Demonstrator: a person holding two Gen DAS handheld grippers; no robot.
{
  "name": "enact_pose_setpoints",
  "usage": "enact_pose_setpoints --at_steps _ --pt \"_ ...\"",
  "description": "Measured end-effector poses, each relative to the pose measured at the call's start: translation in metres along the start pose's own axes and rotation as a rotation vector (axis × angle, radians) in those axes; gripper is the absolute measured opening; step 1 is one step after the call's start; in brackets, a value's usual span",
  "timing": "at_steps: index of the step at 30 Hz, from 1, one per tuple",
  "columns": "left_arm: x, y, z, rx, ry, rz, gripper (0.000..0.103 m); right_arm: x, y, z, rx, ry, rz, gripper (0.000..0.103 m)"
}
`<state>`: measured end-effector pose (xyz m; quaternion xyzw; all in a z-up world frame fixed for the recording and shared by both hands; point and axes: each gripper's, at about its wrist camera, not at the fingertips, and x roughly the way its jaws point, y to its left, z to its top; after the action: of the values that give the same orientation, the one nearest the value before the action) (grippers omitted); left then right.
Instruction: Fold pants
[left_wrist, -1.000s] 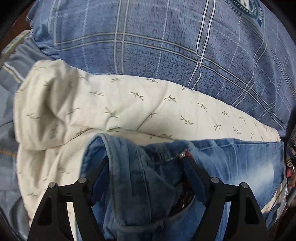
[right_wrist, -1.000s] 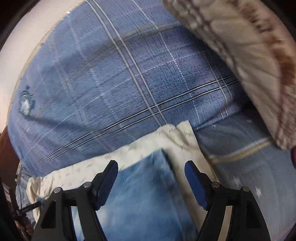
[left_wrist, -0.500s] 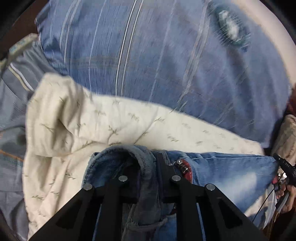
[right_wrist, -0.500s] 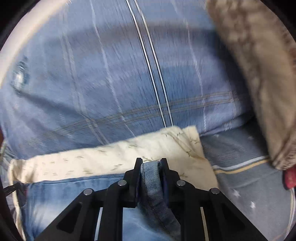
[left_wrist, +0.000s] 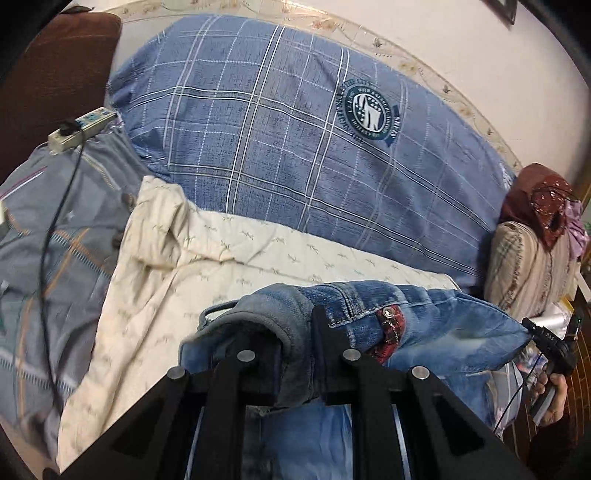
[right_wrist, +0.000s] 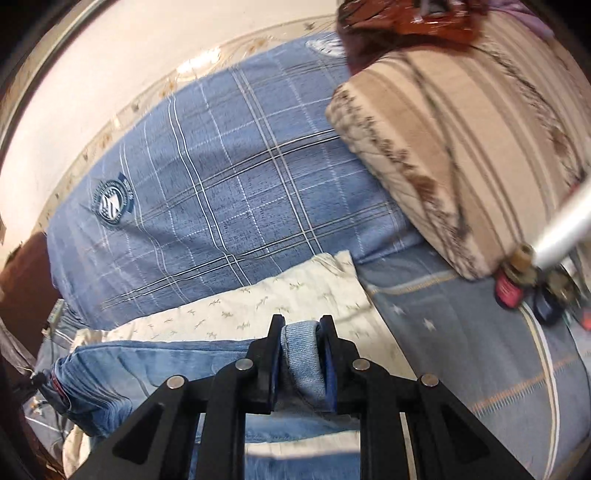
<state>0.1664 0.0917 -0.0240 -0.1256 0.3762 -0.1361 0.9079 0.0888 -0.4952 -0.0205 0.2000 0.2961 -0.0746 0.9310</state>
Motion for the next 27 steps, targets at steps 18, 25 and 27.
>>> enact_pose_setpoints --at_steps 18,25,27 --pt "-0.041 0.020 -0.115 -0.045 0.091 0.013 0.015 -0.074 -0.049 -0.119 0.087 0.069 0.021 0.020" --pt "-0.043 0.028 -0.131 -0.059 0.097 0.017 0.015 -0.079 -0.064 -0.157 0.103 0.120 0.027 0.020" --pt "-0.044 0.030 -0.136 -0.054 0.097 0.021 0.016 -0.079 -0.067 -0.166 0.107 0.132 0.028 0.020"
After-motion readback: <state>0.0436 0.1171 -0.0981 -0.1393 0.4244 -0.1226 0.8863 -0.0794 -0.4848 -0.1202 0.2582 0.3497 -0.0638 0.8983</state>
